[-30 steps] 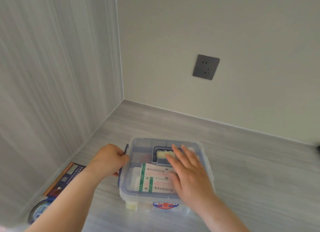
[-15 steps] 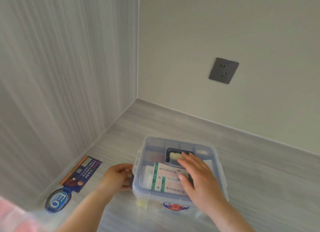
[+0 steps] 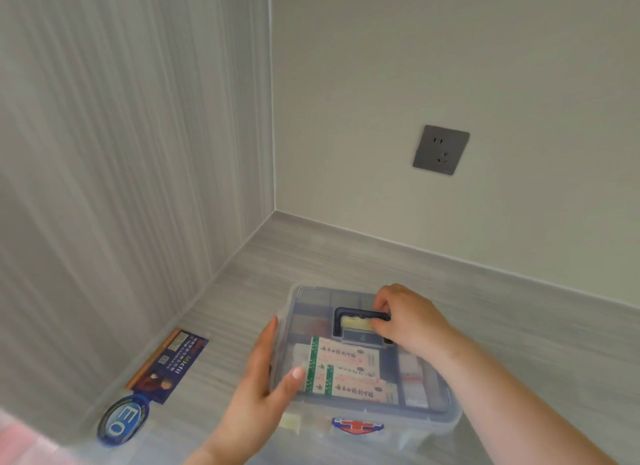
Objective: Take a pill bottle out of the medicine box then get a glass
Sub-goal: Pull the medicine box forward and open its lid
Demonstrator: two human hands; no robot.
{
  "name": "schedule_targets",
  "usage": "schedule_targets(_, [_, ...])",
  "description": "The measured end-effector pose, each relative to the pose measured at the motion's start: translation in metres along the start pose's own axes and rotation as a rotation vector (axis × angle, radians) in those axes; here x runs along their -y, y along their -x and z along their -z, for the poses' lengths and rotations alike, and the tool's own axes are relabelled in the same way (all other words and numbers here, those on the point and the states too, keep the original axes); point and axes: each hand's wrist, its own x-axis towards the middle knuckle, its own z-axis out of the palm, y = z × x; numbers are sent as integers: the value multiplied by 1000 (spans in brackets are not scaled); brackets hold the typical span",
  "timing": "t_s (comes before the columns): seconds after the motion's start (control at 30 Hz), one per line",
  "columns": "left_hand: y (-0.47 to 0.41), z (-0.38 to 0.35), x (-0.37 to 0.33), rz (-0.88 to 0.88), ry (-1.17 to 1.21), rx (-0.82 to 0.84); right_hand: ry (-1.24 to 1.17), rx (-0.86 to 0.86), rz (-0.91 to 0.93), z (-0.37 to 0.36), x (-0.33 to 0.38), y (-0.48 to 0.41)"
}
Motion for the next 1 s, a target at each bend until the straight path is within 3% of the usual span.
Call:
schedule_targets(0.13, [1, 2, 1, 76, 149, -18, 198, 62, 82, 6, 7, -9])
schedule_targets(0.3, [5, 5, -1, 155, 347, -3, 336, -57, 282, 2, 6, -9])
schedule_targets(0.4, [2, 8, 9, 188, 352, -26, 168, -83, 268, -1, 1, -1])
schedule_targets(0.53, [-7, 9, 19, 230, 438, -34, -237, -123, 240, -1, -5, 15])
schedule_targets(0.67, [-14, 7, 22, 302, 501, -73, -484, -282, 251, 4, -7, 22])
schedule_targets(0.8, [-15, 9, 14, 331, 447, -59, -580, -520, 243, 27, -17, 8])
schedule_targets(1.0, [-27, 2, -11, 172, 38, -215, -556, -705, 160, 61, -49, -40])
